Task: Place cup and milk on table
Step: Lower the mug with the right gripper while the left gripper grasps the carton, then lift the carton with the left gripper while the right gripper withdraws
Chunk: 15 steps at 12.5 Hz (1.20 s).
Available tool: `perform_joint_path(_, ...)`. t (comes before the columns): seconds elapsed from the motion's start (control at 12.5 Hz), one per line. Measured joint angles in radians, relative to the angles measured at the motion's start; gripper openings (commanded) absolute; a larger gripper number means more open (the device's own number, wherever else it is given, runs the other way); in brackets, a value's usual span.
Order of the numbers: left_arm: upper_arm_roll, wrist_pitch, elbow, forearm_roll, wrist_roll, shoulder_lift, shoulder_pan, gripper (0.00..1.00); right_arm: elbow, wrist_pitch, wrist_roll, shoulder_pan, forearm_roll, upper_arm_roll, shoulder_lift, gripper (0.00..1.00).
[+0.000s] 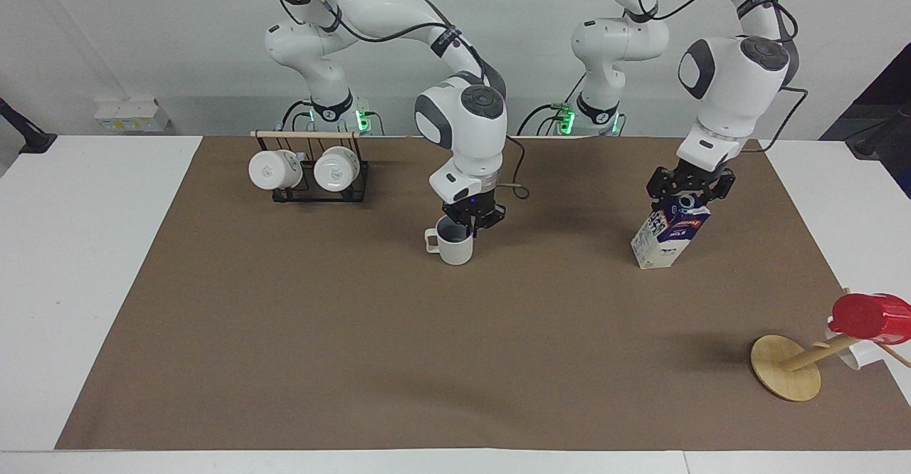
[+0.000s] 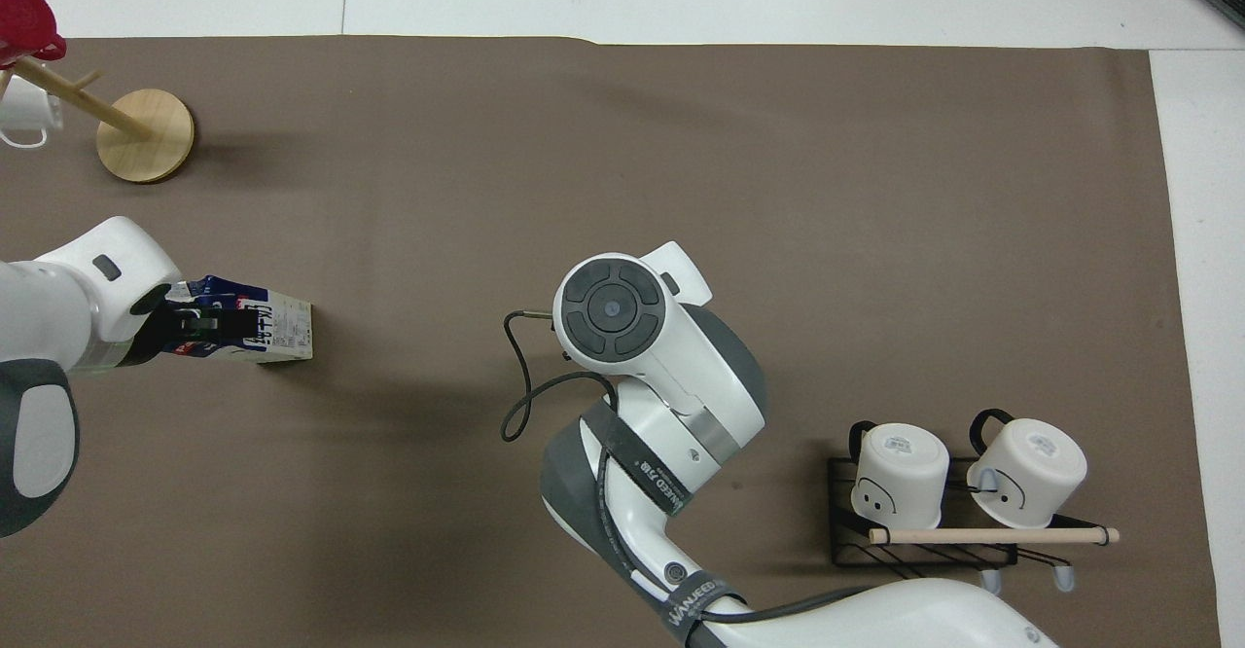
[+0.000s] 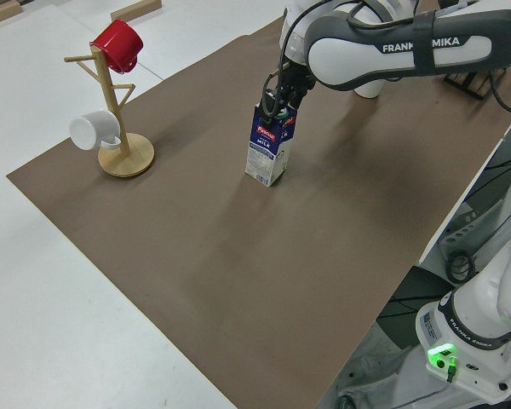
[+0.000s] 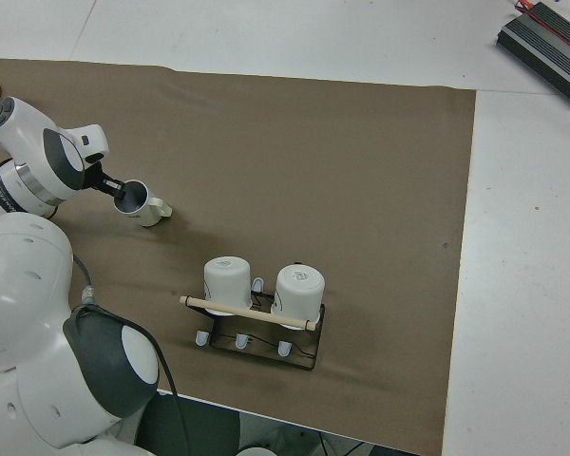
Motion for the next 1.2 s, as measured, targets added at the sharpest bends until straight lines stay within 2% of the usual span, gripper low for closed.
perform_joint_path(0.24, 0.004, 0.008, 0.001, 0.0, 0.008, 0.002, 0.004, 0.59, 0.005, 0.001, 0.003, 0.0, 0.0, -0.002, -0.013, 1.0)
perform_joint_path(0.4, 0.007, 0.013, 0.002, 0.0, 0.01, 0.004, 0.005, 0.49, 0.01, -0.007, 0.003, -0.016, 0.0, -0.01, -0.063, 1.0)
perform_joint_path(0.88, 0.006, 0.013, 0.034, 0.0, 0.0, 0.021, 0.003, 0.41, 0.012, -0.154, -0.093, -0.202, 0.0, -0.014, -0.282, 1.0)
perform_joint_path(1.2, -0.01, -0.057, 0.119, 0.0, -0.126, 0.039, -0.048, 0.41, 0.012, -0.237, -0.358, -0.412, 0.024, -0.018, -0.382, 1.0)
